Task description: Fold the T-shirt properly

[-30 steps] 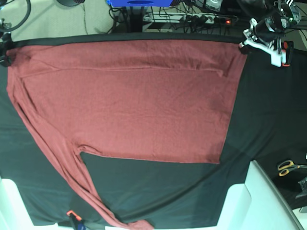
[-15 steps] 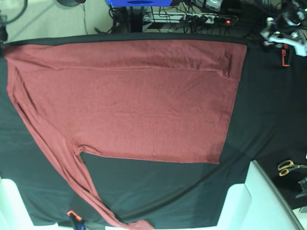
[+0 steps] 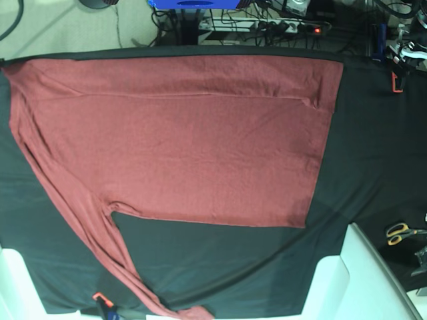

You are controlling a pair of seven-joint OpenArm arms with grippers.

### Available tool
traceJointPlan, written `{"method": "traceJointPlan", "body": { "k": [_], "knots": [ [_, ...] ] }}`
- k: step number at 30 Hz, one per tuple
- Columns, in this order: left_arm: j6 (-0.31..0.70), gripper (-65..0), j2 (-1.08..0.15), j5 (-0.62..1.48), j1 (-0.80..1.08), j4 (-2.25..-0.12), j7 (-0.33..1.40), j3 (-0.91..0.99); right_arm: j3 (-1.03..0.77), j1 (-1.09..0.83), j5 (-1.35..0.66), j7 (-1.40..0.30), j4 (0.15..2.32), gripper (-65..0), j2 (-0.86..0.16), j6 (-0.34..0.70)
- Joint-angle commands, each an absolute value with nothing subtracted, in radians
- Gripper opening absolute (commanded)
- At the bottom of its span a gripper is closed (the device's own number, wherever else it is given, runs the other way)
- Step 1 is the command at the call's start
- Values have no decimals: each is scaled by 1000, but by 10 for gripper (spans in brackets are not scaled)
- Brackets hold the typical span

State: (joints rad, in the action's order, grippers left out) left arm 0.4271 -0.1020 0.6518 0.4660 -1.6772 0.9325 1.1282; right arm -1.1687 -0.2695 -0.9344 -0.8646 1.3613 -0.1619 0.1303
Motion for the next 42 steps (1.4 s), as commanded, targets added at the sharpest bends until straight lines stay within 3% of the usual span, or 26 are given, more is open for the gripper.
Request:
{"method": "traceJointPlan", "body": {
  "k": [1,8,11,13,14,16,18,23,29,42],
  "knots": [
    [432,-232,-117,671,472,-1693,915,1132,-1171,-269,-951,-852,1383,-255,-193,136],
    [432,-232,-114,674,470,-1685,915,1130,-1053,-297,-951,-970,1455,-275,-213,136],
    [432,-232,-113,674,469,-1684,915,1130,-1027,-297,-951,-993,1468,-444,-150,136],
    [432,-232,-113,674,469,-1684,914,1130,-1027,-297,-951,-993,1463,-630,-125,134],
    [432,-232,-113,674,469,-1684,912,1130,-1026,-297,-949,-998,1463,-650,-119,131],
    [432,-232,-116,671,469,-1684,912,1130,-1024,-295,-949,-1003,1463,-617,-113,130],
    [432,-232,-116,670,469,-1684,911,1133,-1023,-289,-938,-990,1451,-647,-111,130],
    [432,-232,-116,668,463,-1684,911,1132,-1026,-231,-780,-1000,1383,-644,-111,128],
    [432,-232,-117,667,447,-1684,912,1132,-1023,-246,-782,-1010,1386,-644,-77,128],
    [432,-232,-117,667,449,-1684,914,1130,-1018,-222,-779,-955,1314,-644,-107,128]
  ]
}}
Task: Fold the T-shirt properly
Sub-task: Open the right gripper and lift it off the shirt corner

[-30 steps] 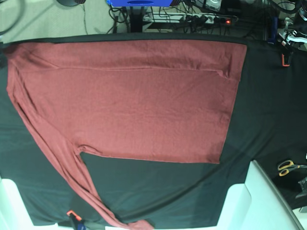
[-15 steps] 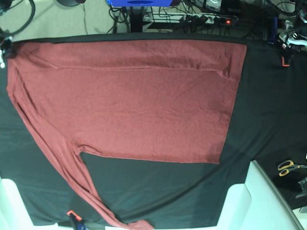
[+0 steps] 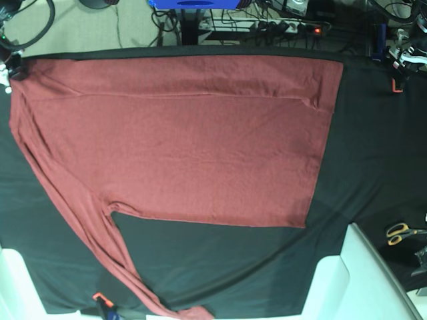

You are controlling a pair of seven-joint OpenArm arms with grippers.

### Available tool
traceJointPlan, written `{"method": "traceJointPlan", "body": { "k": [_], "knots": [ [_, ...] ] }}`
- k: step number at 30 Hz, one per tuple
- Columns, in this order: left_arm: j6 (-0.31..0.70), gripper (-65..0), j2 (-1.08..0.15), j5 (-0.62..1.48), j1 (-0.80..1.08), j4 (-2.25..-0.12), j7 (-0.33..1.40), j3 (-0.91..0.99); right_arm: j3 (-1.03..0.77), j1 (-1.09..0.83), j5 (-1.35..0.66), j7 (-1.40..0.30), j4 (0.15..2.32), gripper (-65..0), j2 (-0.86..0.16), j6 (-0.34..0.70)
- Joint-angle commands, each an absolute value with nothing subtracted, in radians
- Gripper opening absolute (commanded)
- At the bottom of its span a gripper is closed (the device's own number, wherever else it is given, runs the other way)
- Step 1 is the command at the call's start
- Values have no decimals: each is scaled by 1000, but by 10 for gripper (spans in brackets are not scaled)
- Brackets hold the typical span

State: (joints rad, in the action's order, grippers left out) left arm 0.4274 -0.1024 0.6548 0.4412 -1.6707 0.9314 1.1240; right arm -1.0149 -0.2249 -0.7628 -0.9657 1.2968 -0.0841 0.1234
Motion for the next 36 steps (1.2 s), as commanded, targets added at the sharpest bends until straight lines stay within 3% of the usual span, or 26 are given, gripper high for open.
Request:
{"method": "traceJointPlan", "body": {
  "k": [1,20,28,31,36],
  "knots": [
    [432,-232,-116,667,449,-1684,914,1130,-1018,-214,-779,-955,1287,-644,-116,128],
    [432,-232,-116,667,449,-1639,911,1132,-974,-140,-779,-952,1210,-644,-145,130],
    [433,-232,-117,668,447,-1632,909,1132,-869,-142,-782,-954,1480,-644,-145,137],
    [433,-232,-117,668,449,-1675,909,1129,-737,-84,-779,-949,1492,-636,-252,137],
    [433,-232,-143,667,476,-1730,909,1081,-493,48,-779,-800,1253,-635,-447,137]
  ]
}}
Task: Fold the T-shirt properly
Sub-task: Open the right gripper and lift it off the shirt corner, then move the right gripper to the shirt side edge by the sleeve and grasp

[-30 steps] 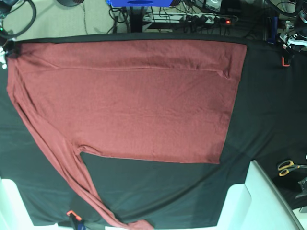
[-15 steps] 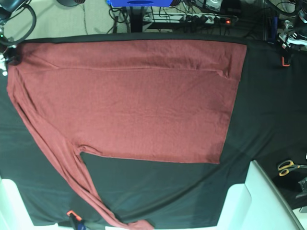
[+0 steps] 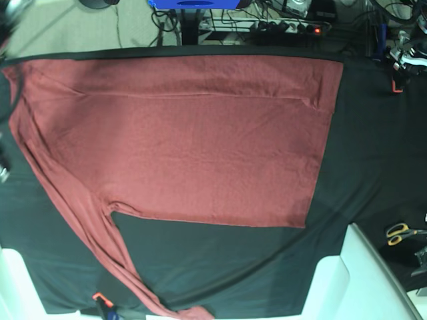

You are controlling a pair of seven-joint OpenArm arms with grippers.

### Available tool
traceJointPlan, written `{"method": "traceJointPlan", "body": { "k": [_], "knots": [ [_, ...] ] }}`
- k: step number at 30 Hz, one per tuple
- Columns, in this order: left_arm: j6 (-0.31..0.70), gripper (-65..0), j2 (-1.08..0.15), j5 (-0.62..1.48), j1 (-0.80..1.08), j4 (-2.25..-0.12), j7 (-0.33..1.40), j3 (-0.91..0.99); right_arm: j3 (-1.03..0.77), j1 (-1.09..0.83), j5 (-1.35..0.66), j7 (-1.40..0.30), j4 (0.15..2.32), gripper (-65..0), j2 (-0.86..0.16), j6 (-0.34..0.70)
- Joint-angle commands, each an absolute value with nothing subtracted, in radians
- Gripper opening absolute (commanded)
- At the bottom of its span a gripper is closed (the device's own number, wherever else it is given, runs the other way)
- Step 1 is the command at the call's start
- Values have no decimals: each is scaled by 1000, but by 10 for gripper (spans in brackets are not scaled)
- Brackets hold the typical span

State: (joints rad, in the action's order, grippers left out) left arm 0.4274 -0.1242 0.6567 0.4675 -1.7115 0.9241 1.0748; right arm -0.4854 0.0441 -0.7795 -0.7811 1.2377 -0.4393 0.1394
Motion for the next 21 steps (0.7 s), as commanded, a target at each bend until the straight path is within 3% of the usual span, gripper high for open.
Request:
{"method": "traceJointPlan", "body": {
  "k": [1,3,5,11,16,21],
  "knots": [
    [433,-232,-153,667,483,-1733,909,1059,-430,74,-779,-733,1185,-635,-490,137],
    [433,-232,-160,667,487,-1735,908,1043,-300,124,-779,-610,1064,-629,-550,137],
    [433,-232,-162,667,481,-1732,908,1043,-156,189,-779,-487,949,-581,-595,137],
    [433,-232,-162,667,478,-1730,908,1043,136,389,-779,-249,587,-333,-618,147],
    [433,-232,-162,667,478,-1728,908,1043,352,503,-779,-180,384,-198,-575,237],
    [433,-232,-162,667,478,-1728,908,1043,469,513,-780,-176,404,-56,-559,249]
  ]
}}
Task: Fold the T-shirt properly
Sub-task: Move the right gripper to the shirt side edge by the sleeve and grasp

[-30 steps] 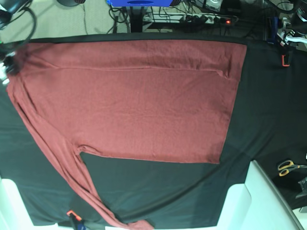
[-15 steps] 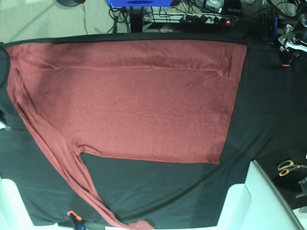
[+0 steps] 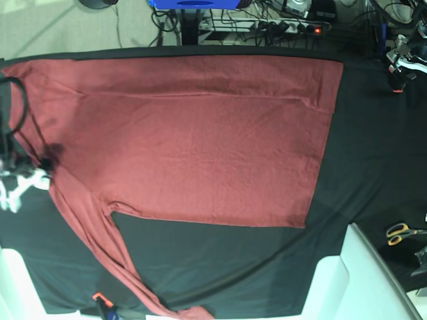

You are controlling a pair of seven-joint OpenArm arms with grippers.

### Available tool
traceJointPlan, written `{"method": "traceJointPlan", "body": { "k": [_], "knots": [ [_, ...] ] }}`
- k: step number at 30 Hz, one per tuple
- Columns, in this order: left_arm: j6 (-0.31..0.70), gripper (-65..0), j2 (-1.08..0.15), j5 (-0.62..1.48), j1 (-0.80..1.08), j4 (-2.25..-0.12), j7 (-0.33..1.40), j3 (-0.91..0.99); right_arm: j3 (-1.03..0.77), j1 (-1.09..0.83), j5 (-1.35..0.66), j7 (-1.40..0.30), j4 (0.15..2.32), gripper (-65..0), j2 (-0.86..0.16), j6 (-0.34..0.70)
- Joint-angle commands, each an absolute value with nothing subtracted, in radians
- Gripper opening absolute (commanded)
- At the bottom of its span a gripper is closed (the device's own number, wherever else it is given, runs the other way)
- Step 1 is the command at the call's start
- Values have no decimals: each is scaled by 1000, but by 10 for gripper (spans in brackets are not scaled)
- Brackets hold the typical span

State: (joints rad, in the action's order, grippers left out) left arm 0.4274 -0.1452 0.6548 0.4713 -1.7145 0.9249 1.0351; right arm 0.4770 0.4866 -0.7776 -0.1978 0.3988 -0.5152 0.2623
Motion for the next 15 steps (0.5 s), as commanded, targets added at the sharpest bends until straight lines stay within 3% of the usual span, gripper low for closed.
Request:
{"method": "traceJointPlan", "body": {
  "k": [1,12,15],
  "knots": [
    [433,-232,-162,667,478,-1728,908,1043,469,513,-780,-176,418,-53,-559,249],
    [433,-232,-160,667,476,-1728,908,1041,476,536,-779,-179,481,-53,-556,240],
    [433,-232,-160,667,475,-1728,908,1041,478,547,-745,-179,476,-53,-515,240]
  ]
}}
